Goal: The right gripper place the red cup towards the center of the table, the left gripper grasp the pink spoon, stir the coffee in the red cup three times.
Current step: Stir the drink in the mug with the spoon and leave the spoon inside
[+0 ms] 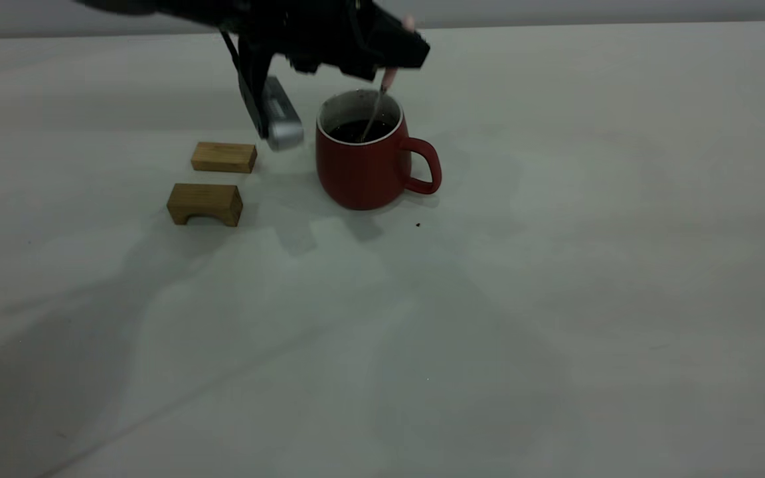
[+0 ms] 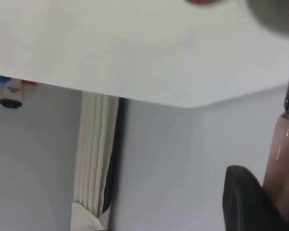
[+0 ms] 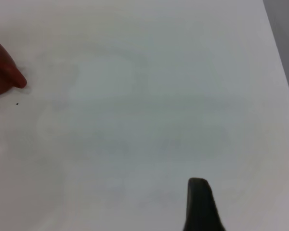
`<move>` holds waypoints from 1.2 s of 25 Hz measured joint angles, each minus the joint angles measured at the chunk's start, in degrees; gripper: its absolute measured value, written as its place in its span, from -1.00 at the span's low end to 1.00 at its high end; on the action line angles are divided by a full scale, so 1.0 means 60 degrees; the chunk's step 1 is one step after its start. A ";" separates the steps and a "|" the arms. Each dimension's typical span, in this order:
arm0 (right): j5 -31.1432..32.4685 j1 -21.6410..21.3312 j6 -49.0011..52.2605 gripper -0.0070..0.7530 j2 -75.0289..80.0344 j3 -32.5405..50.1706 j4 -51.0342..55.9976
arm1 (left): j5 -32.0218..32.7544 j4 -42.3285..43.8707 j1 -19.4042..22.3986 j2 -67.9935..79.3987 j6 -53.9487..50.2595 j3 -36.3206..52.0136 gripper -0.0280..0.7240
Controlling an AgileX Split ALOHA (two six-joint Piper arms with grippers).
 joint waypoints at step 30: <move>0.0000 -0.0013 0.0000 0.42 0.0000 0.0000 -0.0007 | 0.1211 0.1601 0.0454 0.1182 -0.1600 -0.1493 -0.52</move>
